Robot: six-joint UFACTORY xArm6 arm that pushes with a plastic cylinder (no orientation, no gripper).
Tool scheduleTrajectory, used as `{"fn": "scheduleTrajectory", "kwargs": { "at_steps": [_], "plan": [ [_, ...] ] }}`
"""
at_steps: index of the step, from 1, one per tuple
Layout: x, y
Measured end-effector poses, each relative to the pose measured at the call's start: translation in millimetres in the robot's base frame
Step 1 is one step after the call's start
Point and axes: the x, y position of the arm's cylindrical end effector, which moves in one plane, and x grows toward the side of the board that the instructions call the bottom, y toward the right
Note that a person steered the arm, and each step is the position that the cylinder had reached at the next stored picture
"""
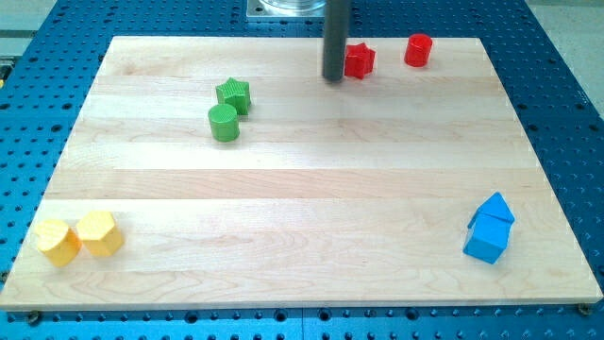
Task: Push the green blocks to the top center
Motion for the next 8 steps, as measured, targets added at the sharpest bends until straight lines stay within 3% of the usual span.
{"fn": "scheduleTrajectory", "kwargs": {
  "at_steps": [1,2,3,4,5,8],
  "plan": [
    [-6,58],
    [30,13],
    [118,-65],
    [162,-162],
    [155,-188],
    [37,-150]
  ]
}}
